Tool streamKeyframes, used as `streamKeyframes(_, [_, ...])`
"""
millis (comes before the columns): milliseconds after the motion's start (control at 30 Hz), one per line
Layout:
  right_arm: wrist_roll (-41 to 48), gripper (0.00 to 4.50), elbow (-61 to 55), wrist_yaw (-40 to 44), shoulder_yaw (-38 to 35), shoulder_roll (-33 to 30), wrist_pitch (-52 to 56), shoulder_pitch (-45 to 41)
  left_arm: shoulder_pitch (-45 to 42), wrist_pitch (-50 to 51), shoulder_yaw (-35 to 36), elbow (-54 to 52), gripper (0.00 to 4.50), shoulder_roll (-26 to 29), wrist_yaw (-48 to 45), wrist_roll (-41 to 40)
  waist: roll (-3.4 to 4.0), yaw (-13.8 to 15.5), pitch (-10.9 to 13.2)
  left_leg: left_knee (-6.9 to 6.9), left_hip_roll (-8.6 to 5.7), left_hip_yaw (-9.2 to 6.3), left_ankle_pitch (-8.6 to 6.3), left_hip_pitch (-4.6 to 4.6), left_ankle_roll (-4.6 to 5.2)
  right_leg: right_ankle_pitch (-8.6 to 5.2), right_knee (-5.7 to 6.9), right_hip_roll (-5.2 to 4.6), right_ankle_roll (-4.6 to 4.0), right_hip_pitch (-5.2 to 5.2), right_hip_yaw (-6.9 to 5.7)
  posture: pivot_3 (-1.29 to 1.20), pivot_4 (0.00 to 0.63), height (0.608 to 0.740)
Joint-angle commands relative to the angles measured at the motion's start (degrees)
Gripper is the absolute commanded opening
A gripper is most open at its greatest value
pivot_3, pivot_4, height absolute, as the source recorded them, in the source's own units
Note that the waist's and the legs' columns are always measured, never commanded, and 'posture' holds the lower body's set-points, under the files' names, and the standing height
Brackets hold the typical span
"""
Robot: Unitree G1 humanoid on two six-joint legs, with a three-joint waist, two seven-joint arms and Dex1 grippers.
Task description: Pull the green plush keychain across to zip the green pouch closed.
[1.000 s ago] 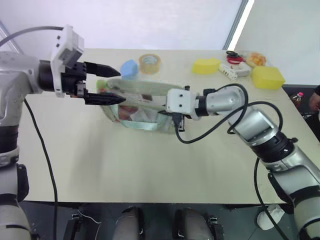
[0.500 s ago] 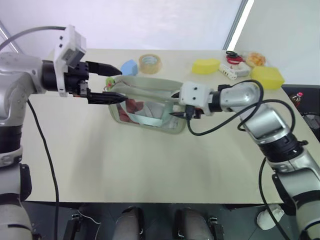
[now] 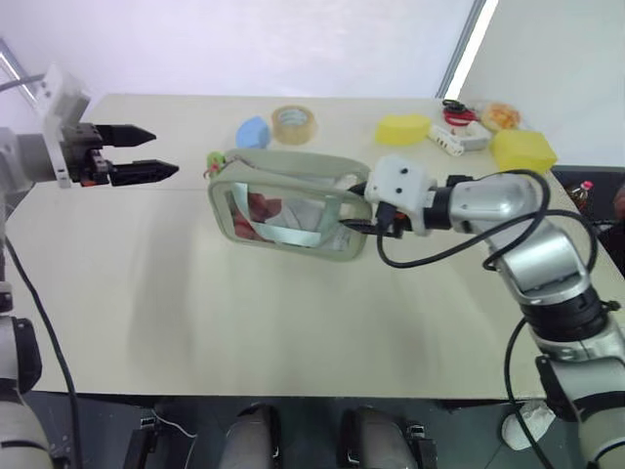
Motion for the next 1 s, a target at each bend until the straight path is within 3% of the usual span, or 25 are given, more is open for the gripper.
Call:
streamKeyframes(33, [-0.09,1.25,0.76,-1.19,-0.88,1.11,-1.12,0.22,-3.05,-5.5,0.0,4.37,4.5,-1.86,1.44,3.01,0.0,-0.1,0.0,0.02,0.0,0.0,-0.01,0.0,0.01,0.0,0.0,0.0,0.0,0.01,0.0,0.0,0.15,0.74])
streamKeyframes(100, [-0.39,0.21,1.43,-1.06,-0.89,0.92,-2.15,0.65,-3.83,-8.98,-0.68,8.01,4.5,-4.32,2.88,5.12,0.0,-0.13,0.0,0.02,0.0,-0.01,-0.01,0.0,0.01,0.0,0.01,0.0,0.0,0.02,-0.01,0.0,0.15,0.74])
streamKeyframes(133, [-0.5,0.1,1.38,-0.62,-0.86,0.43,-2.55,0.83,-4.52,-10.71,-0.91,9.99,4.5,-5.74,4.2,6.16,0.0,-0.16,0.0,0.02,0.0,-0.01,-0.01,0.0,0.01,0.0,0.01,0.0,0.0,0.02,-0.01,0.0,0.15,0.74])
streamKeyframes(600, [-1.09,0.1,2.03,-0.08,-0.32,-0.03,-4.51,1.63,-12.06,-23.29,-0.15,29.68,4.5,-17.65,13.74,12.63,-0.05,-0.19,0.0,0.12,0.0,-0.05,-0.04,-0.02,0.08,0.01,0.01,0.0,0.01,0.1,-0.07,0.0,0.15,0.74])
streamKeyframes(833, [-1.45,0.1,3.87,-0.24,-0.26,0.82,-5.01,-0.31,-12.27,-23.38,0.75,30.19,4.5,-19.54,10.6,11.84,-0.05,-0.43,0.0,0.12,0.01,-0.05,-0.04,-0.02,0.07,0.01,0.02,0.0,0.01,0.07,-0.09,0.0,0.15,0.74])
streamKeyframes(933, [-1.82,0.0,4.33,-0.37,-0.32,1.01,-5.26,-0.39,-12.0,-22.45,1.05,29.11,3.25,-19.43,8.28,11.44,-0.05,-0.37,0.0,0.12,0.01,-0.05,-0.04,-0.02,0.07,0.01,0.01,0.0,0.01,0.08,-0.09,0.0,0.15,0.74])
streamKeyframes(1000, [-2.07,0.0,4.53,-0.48,-0.37,1.03,-5.46,-0.34,-11.99,-22.09,1.25,28.66,2.12,-19.1,7.42,11.29,-0.05,-0.37,0.0,0.14,0.01,-0.05,-0.04,-0.02,0.07,0.01,0.01,0.0,0.01,0.08,-0.09,0.0,0.15,0.74])
